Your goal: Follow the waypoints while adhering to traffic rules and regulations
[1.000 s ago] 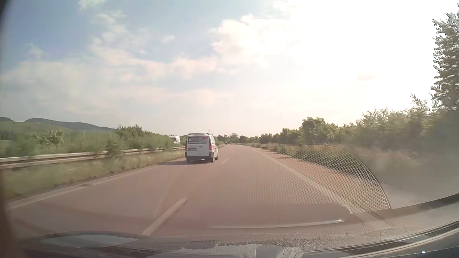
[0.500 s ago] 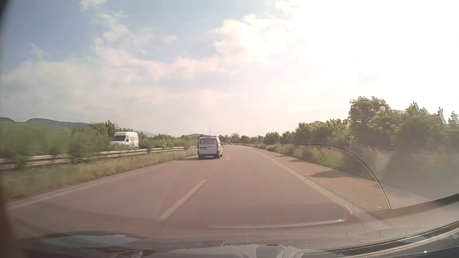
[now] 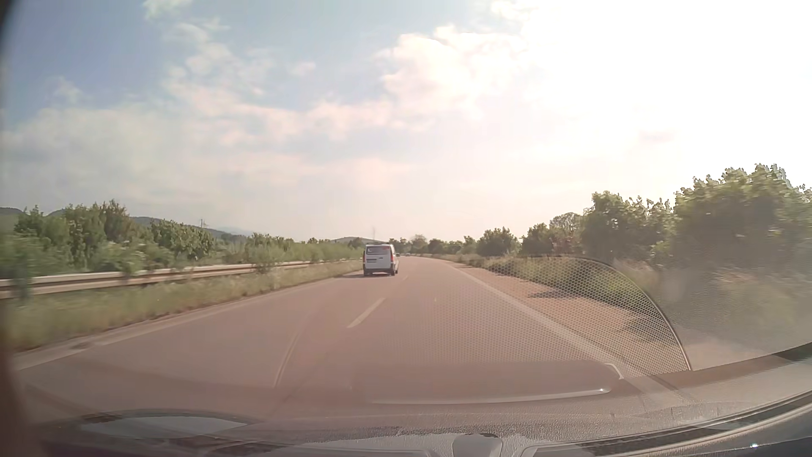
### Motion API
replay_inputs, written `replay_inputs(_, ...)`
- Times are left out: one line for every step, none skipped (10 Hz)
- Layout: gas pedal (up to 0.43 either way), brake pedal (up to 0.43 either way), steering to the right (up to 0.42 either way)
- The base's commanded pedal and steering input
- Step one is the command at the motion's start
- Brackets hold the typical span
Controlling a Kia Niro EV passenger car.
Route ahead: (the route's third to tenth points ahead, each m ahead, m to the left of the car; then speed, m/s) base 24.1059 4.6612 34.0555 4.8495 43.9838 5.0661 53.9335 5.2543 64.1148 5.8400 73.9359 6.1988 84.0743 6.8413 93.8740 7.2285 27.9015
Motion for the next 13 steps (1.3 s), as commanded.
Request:
replay_inputs(0.189, 0.000, -0.004)
replay_inputs(0.189, 0.000, -0.004)
replay_inputs(0.189, 0.000, -0.004)
replay_inputs(0.189, 0.000, -0.005)
replay_inputs(0.189, 0.000, -0.005)
replay_inputs(0.189, 0.000, -0.005)
replay_inputs(0.189, 0.000, -0.005)
replay_inputs(0.189, 0.000, -0.005)
replay_inputs(0.189, 0.000, -0.005)
replay_inputs(0.189, 0.000, -0.004)
replay_inputs(0.189, 0.000, -0.005)
replay_inputs(0.189, 0.000, -0.005)
replay_inputs(0.189, 0.000, -0.004)
